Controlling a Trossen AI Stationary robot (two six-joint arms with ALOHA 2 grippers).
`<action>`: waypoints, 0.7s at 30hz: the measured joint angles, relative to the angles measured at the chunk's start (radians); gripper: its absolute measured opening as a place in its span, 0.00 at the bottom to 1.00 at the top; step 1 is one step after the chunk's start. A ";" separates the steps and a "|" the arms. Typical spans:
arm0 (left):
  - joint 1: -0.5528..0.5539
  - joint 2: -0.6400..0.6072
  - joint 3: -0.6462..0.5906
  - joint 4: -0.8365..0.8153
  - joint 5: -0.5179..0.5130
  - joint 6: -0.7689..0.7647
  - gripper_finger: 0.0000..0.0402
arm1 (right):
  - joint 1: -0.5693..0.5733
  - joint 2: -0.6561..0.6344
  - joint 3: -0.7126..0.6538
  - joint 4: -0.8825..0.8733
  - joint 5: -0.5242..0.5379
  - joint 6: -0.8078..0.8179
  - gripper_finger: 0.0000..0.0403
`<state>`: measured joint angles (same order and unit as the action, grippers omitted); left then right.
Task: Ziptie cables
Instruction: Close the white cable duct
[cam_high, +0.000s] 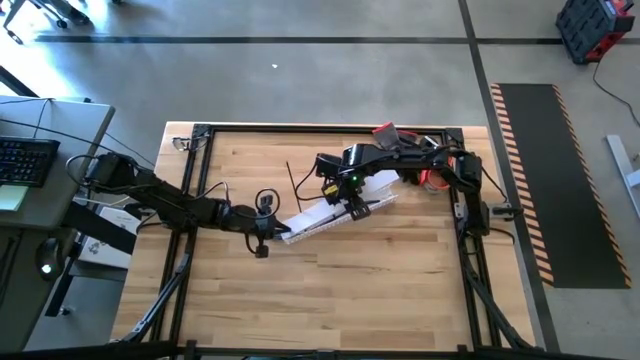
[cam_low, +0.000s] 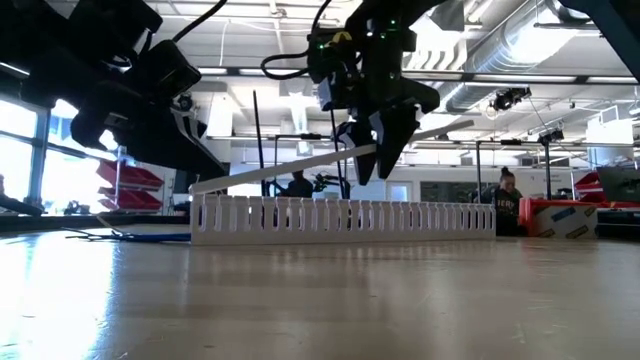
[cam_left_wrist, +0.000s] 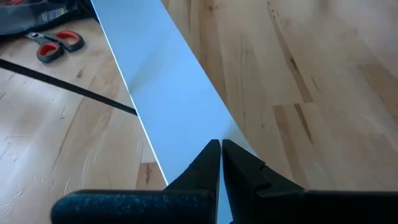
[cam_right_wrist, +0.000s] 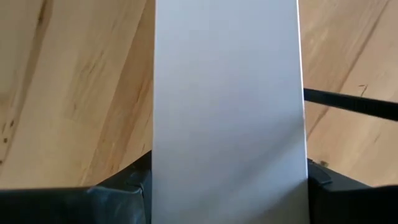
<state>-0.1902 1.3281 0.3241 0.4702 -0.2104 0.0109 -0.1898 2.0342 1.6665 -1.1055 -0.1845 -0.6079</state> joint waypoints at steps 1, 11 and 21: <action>0.000 0.000 0.000 0.000 0.000 -0.001 0.00 | -0.001 0.000 0.000 0.000 -0.006 -0.001 0.48; 0.000 0.016 0.000 0.004 0.008 -0.015 0.00 | -0.001 0.003 0.000 0.003 -0.030 -0.013 0.48; 0.000 0.016 -0.016 0.007 -0.004 -0.018 0.00 | -0.001 0.004 0.000 0.011 -0.028 -0.010 0.48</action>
<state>-0.1902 1.3444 0.3083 0.4773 -0.2144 -0.0071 -0.1905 2.0386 1.6669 -1.0948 -0.2127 -0.6181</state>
